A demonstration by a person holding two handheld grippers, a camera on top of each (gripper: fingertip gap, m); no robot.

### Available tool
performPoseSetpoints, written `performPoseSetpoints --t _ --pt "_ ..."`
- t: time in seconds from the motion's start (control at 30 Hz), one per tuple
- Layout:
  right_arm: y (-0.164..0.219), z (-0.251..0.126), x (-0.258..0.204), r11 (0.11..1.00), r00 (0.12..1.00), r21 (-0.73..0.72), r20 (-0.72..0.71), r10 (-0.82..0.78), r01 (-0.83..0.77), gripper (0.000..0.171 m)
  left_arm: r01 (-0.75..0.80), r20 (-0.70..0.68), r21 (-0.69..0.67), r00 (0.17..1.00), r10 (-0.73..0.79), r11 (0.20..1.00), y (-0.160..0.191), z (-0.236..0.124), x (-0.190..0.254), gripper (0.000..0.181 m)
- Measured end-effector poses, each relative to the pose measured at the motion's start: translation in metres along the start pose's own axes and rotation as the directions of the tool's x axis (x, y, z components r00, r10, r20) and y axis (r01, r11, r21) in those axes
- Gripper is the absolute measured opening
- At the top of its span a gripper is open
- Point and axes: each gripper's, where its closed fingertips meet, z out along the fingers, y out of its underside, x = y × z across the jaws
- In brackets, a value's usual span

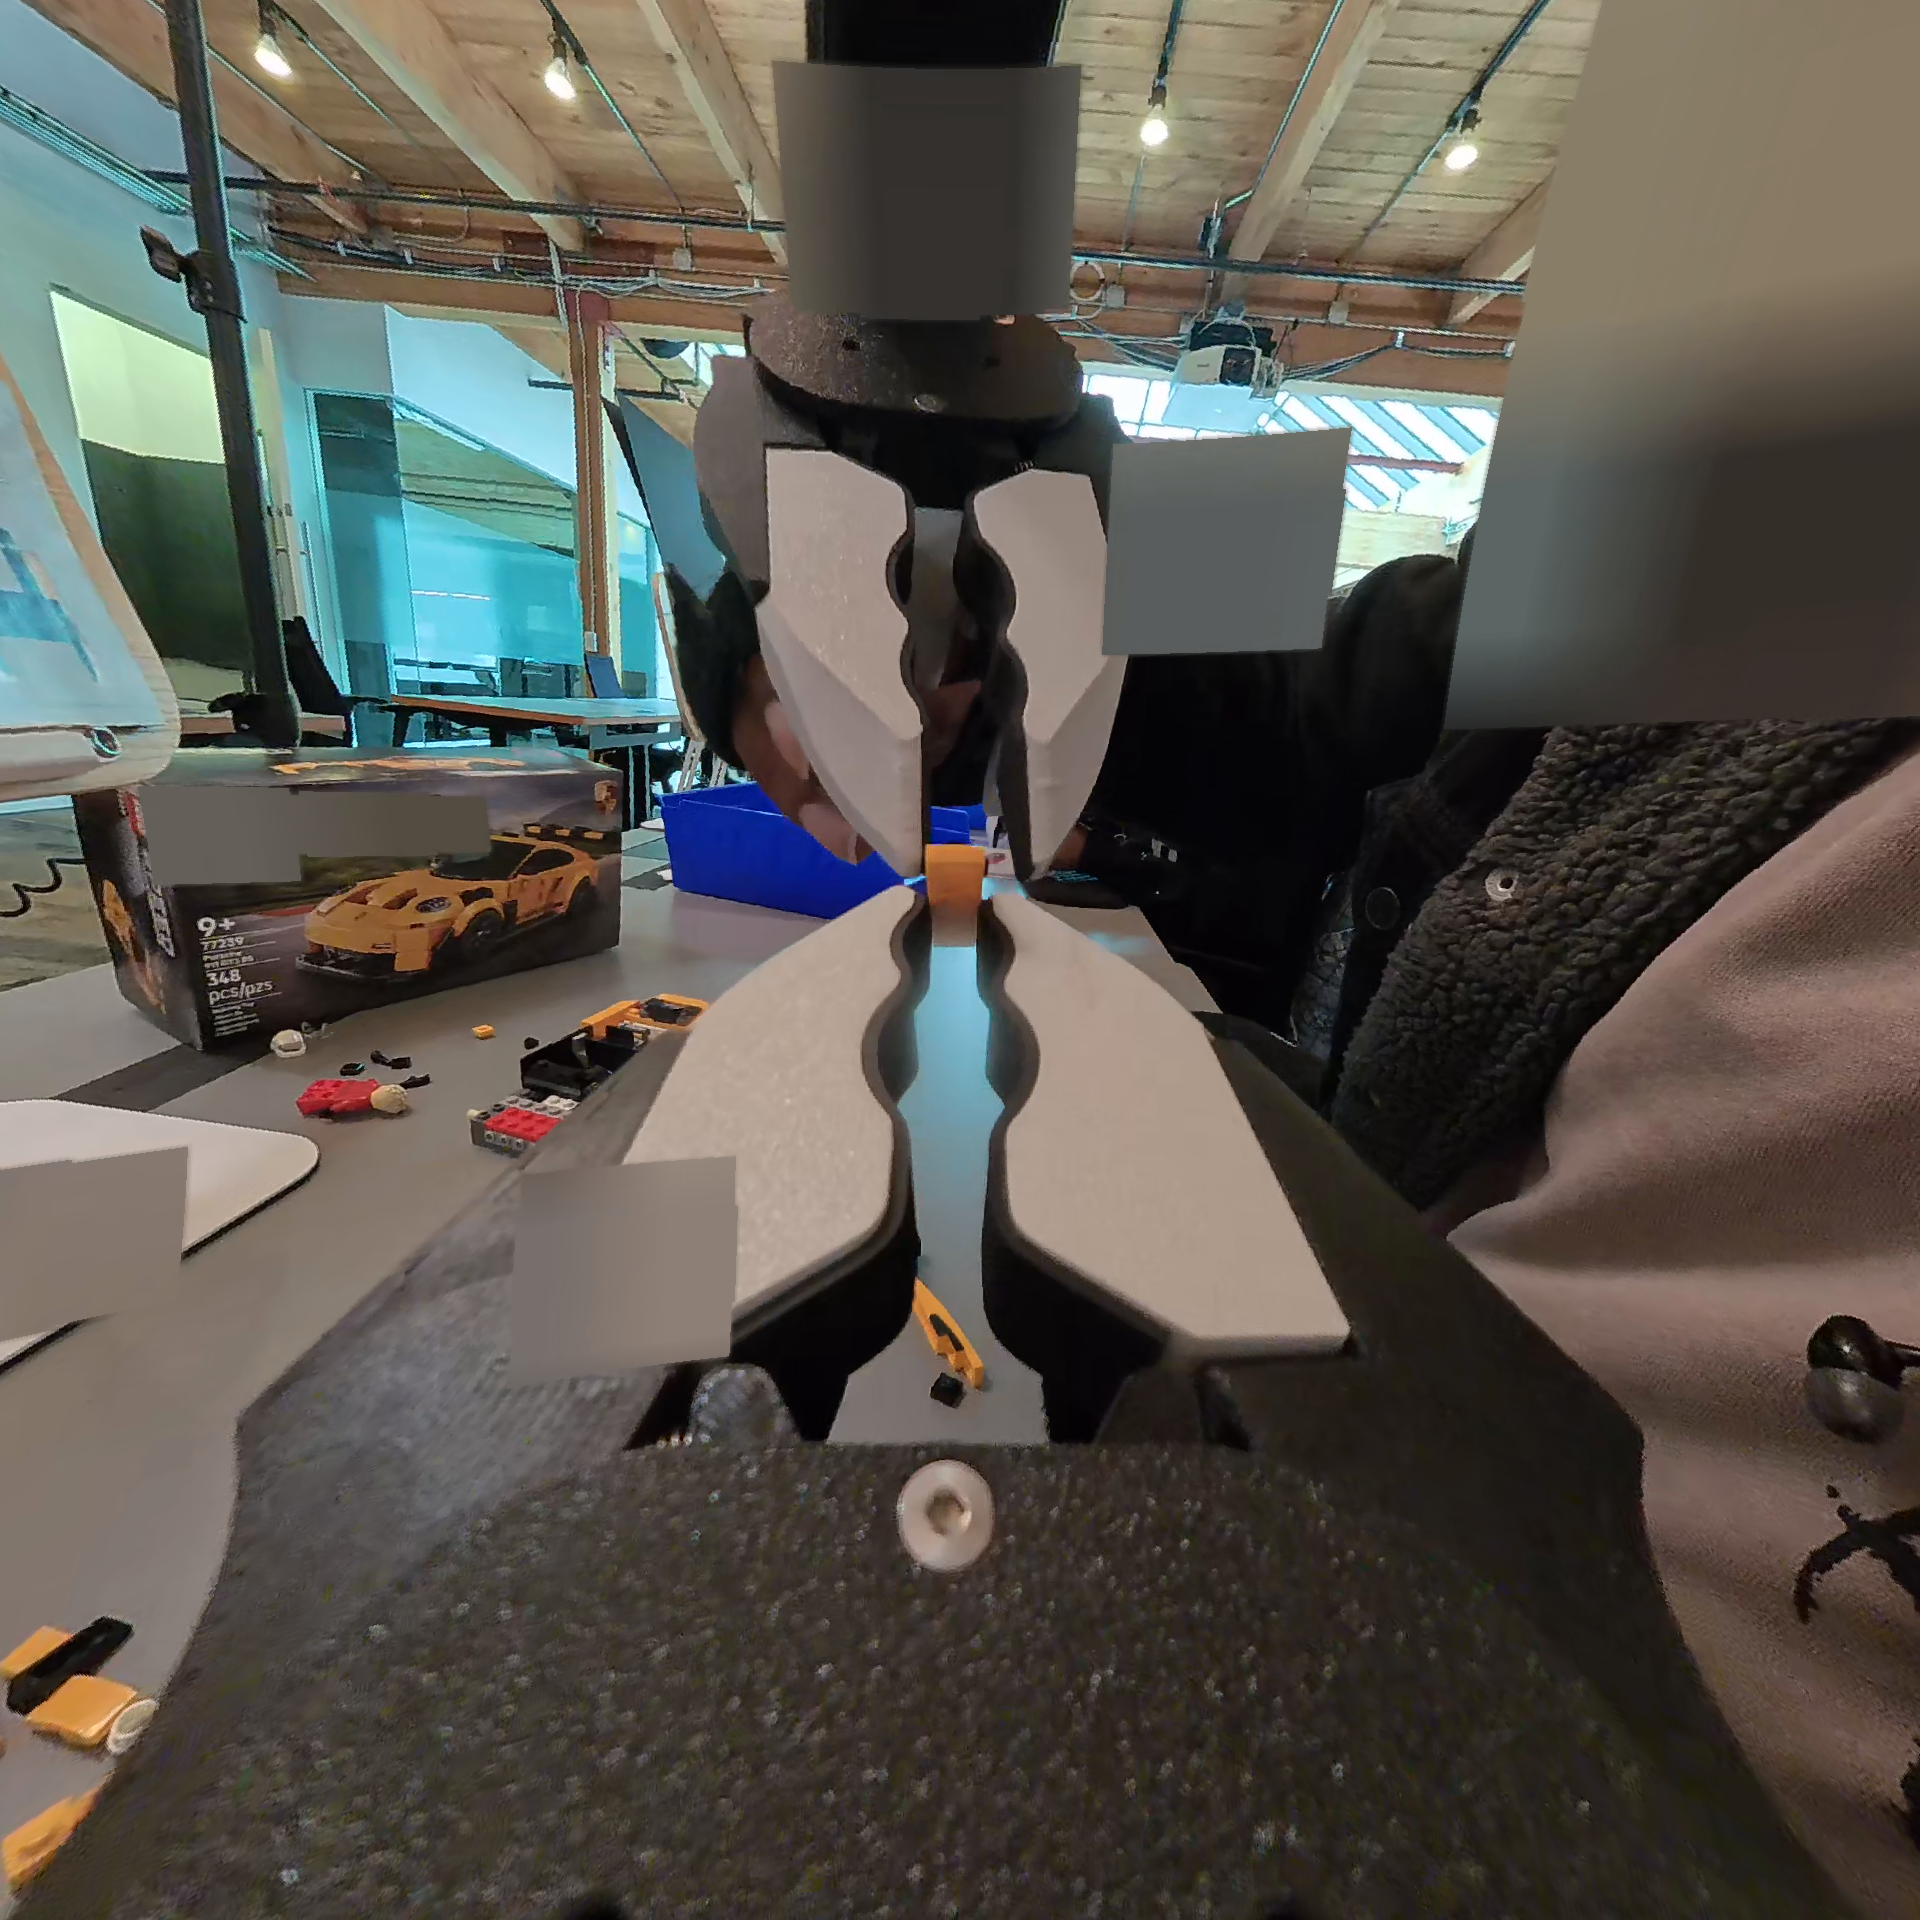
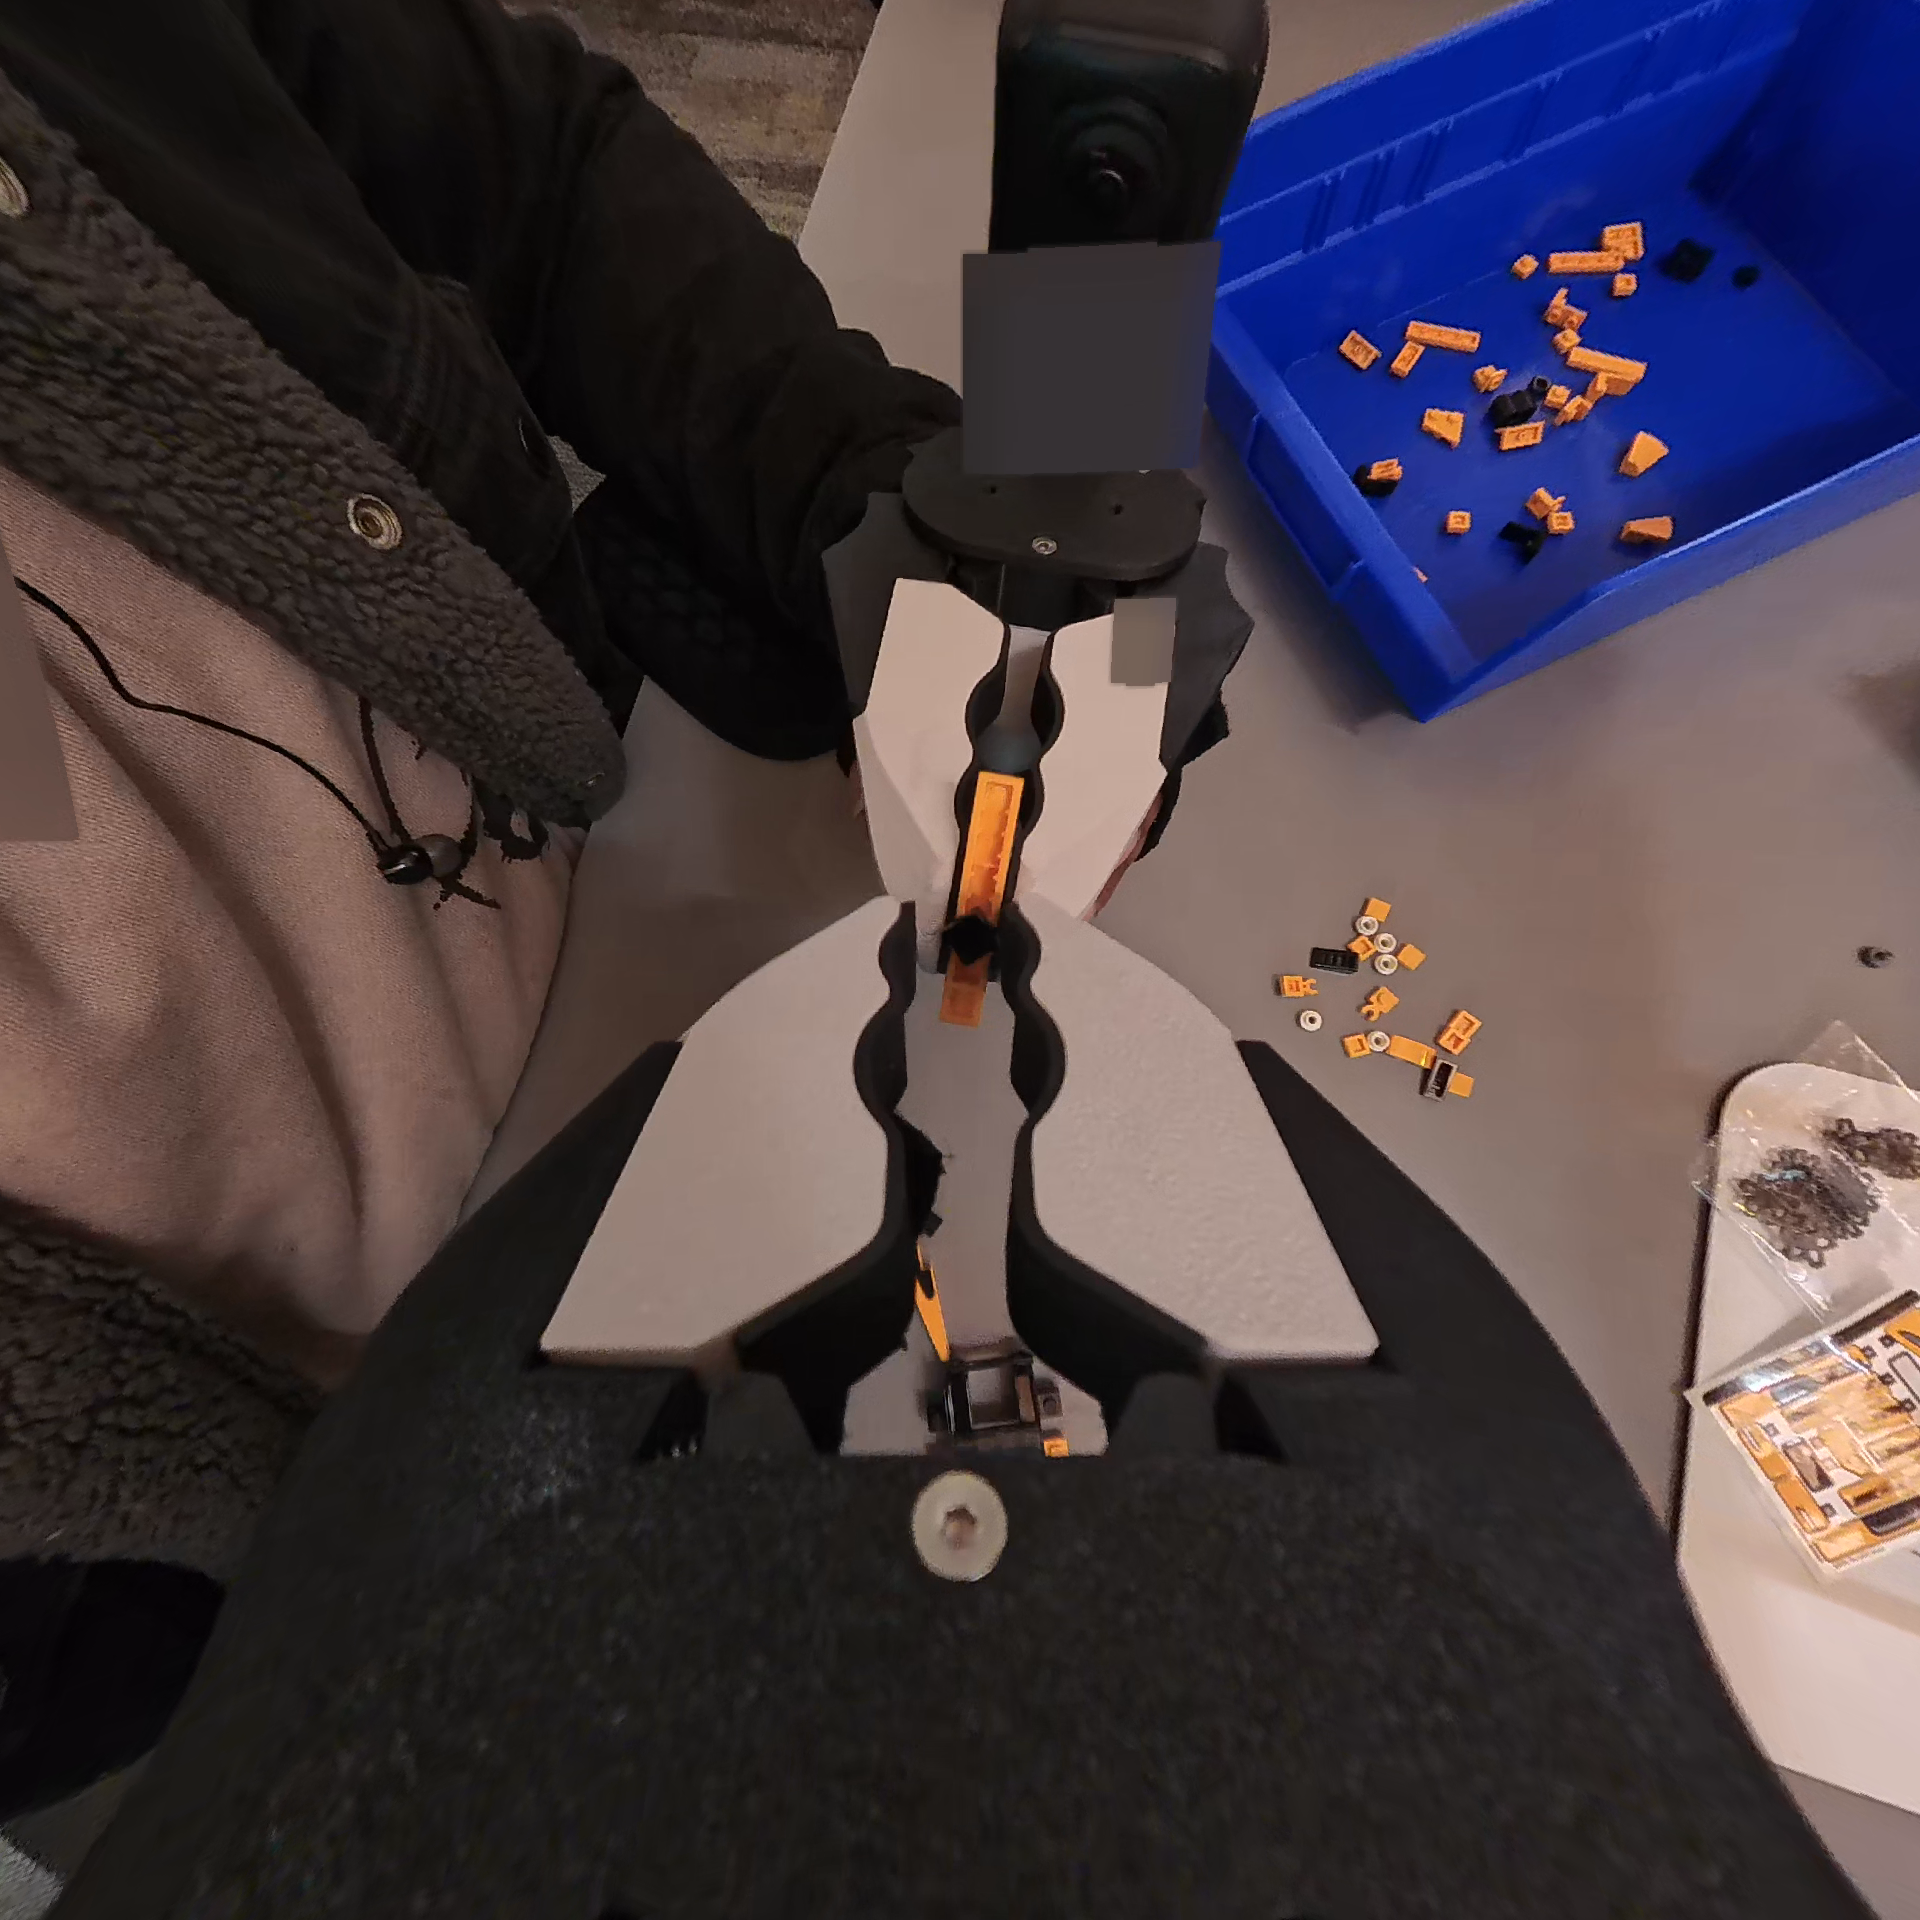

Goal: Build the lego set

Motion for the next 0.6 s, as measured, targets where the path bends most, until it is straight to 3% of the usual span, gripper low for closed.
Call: performPoseSetpoints --t 0.33,0.6 --pt "-0.009 -0.008 0.004 0.995 0.997 0.086 -0.058 -0.054 0.059 0.018 0.062 -0.025 0.053 0.998 -0.061 0.997 -0.008 -0.003 0.000 0.008" --pt "0.001 -0.009 0.007 0.989 0.984 0.028 -0.102 -0.144 0.147 0.012 0.075 -0.033 0.048 0.997 -0.073 0.996 -0.006 -0.003 0.000 0.008"
